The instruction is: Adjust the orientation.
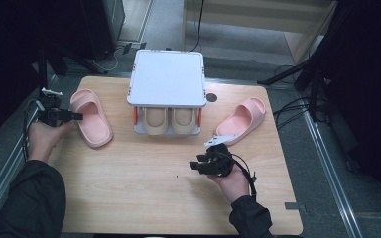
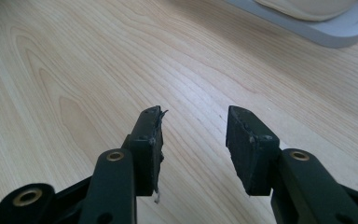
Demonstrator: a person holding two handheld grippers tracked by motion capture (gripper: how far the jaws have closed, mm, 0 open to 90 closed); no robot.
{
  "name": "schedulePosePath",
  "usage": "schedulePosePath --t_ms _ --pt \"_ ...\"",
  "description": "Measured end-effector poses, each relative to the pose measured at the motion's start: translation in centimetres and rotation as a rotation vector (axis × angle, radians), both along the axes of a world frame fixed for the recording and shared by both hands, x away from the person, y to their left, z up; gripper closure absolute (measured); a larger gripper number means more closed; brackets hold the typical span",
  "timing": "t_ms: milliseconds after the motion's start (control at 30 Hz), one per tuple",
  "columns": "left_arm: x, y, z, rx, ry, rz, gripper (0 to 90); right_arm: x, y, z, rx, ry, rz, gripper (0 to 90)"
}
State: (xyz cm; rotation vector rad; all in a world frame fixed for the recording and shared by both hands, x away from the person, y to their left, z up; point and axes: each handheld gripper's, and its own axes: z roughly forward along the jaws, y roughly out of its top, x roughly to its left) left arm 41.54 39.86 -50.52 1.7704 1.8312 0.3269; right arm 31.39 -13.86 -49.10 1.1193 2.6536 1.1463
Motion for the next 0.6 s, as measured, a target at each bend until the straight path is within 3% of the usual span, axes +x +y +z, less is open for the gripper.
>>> schedulePosePath --t_ms 100,167,333,367,500,600 --pt "0.4 0.0 -0.4 -0.007 0.003 0.008 44.2 -0.2 -0.2 0.0 -0.002 0.004 -0.011 56.5" --pt "0.7 -0.1 -0.5 0.010 -0.001 0.015 45.8 -0.4 -0.7 -0.1 -0.004 0.003 -0.026 56.2" --pt "0.6 0.1 -0.3 0.065 -0.045 0.009 66.8 -0.6 -1.4 -0.1 -0.001 0.003 -0.053 56.0" --pt "0.6 0.1 -0.3 0.065 -0.045 0.009 69.6 -0.6 -1.4 -0.1 -0.001 0.003 -0.053 56.0" --pt "0.3 0.3 -0.2 0.136 -0.055 0.001 77.6 -0.5 -1.7 -0.1 0.002 0.002 -0.062 55.7" --pt "0.1 0.6 -0.2 0.124 -0.056 0.001 81.3 -0.4 -1.7 -0.2 0.009 0.003 -0.068 55.2"
